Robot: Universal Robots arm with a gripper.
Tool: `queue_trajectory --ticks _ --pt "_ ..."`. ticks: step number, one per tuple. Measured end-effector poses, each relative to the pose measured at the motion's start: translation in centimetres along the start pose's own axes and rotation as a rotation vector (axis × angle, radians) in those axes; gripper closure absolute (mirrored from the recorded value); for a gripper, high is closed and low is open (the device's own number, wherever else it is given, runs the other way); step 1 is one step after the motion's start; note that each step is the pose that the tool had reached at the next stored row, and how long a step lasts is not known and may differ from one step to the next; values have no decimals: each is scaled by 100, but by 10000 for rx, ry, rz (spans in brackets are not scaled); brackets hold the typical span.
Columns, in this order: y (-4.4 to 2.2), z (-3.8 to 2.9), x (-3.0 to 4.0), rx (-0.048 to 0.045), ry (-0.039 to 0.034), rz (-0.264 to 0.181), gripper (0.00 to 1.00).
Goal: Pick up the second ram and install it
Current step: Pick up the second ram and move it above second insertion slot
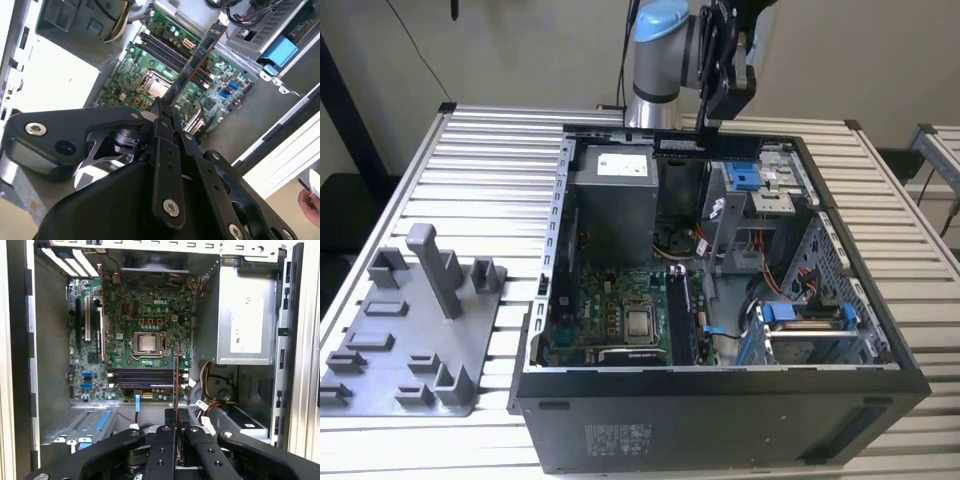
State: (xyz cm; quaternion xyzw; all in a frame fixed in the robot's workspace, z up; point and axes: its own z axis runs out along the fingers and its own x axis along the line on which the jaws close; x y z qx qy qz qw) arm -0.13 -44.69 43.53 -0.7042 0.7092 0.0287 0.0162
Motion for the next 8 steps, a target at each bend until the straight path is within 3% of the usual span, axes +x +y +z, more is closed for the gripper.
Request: queue_trajectory --ticks 4,8 --pt "0 3 -32 -1 -196 -5 87" --pt "0 3 -33 -2 -202 -4 87"
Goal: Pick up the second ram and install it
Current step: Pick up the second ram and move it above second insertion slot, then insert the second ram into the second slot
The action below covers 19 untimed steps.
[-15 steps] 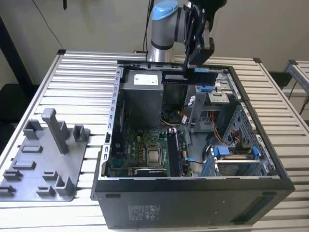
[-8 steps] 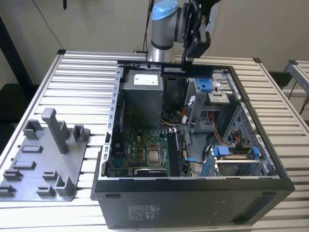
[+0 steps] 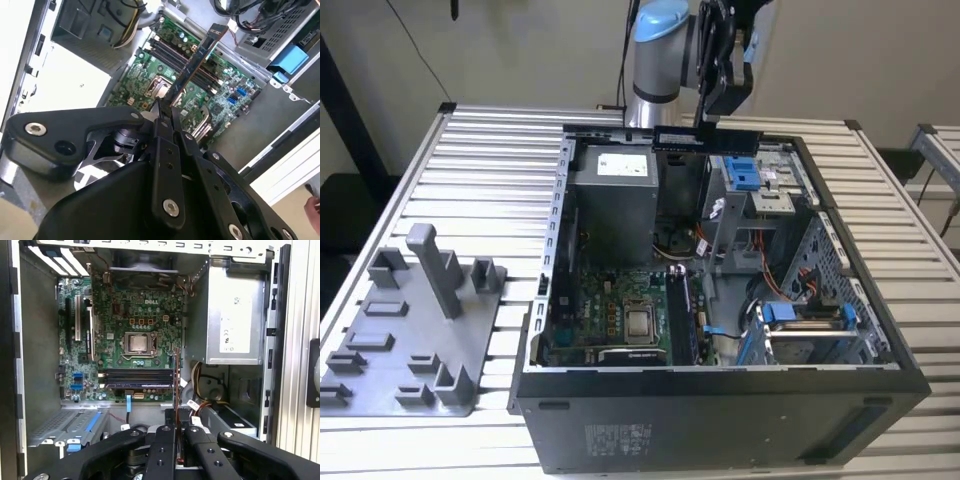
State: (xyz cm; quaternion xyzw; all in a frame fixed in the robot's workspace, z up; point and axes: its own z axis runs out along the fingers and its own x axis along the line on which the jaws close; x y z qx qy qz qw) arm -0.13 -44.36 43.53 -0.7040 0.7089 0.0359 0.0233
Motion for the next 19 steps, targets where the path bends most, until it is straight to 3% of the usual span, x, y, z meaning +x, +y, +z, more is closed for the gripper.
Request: queue_trajectory --ticks 16,19 --pt "0 1 1 0 -46 13 87" --pt "0 12 2 26 -16 297 87"
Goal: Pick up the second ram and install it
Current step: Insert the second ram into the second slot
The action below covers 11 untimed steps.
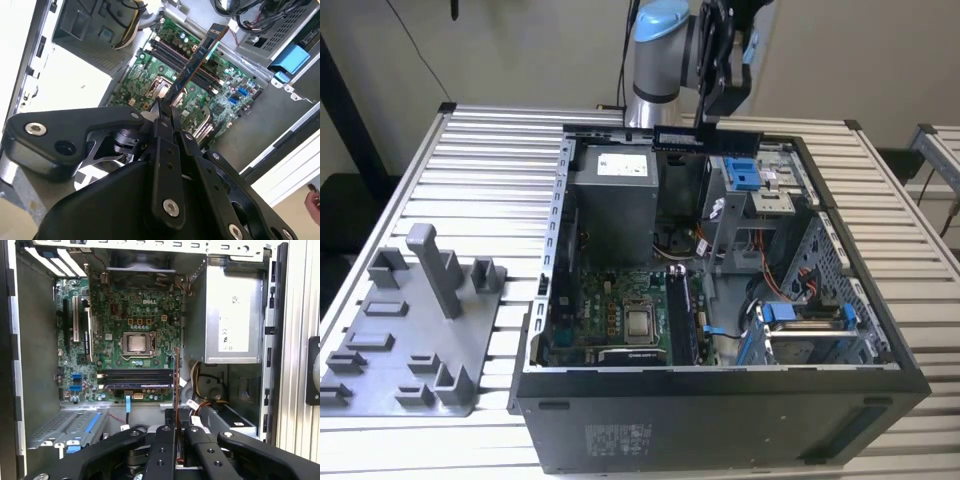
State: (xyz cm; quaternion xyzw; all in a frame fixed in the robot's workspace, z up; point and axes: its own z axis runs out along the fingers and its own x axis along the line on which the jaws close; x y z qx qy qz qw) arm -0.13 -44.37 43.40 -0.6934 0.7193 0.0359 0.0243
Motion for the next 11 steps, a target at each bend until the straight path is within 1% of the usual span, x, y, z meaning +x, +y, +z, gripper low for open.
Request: queue_trajectory --ticks 3,6,11 --pt "0 9 0 29 36 332 87" --pt "0 12 1 54 54 665 87" --pt "0 13 0 34 67 1247 87"
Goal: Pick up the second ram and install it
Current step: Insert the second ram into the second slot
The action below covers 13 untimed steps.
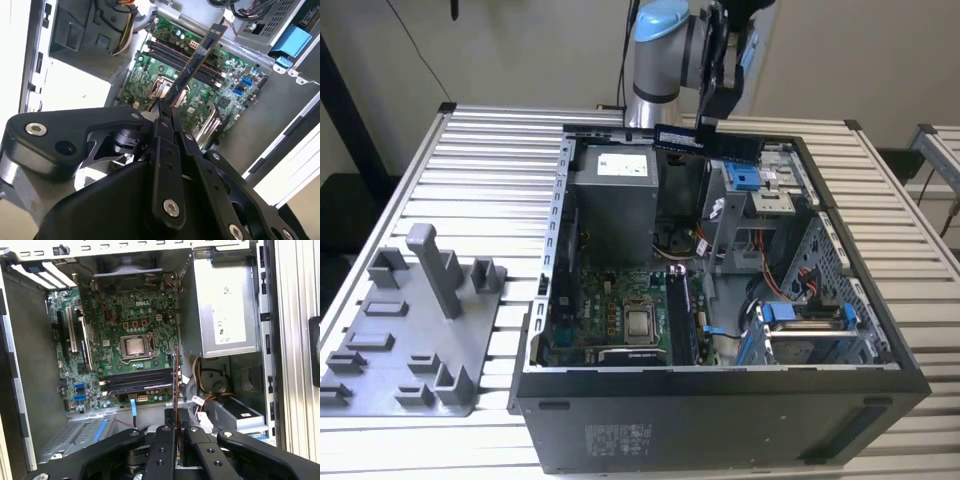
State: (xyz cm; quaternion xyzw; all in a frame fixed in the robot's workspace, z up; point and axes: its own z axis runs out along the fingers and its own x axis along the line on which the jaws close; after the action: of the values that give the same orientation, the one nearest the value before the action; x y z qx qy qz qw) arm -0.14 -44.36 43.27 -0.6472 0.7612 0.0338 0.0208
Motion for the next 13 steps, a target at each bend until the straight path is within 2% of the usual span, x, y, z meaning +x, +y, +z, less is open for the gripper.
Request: queue_trajectory --ticks 13 --pt "-1 18 1 117 287 1269 87"
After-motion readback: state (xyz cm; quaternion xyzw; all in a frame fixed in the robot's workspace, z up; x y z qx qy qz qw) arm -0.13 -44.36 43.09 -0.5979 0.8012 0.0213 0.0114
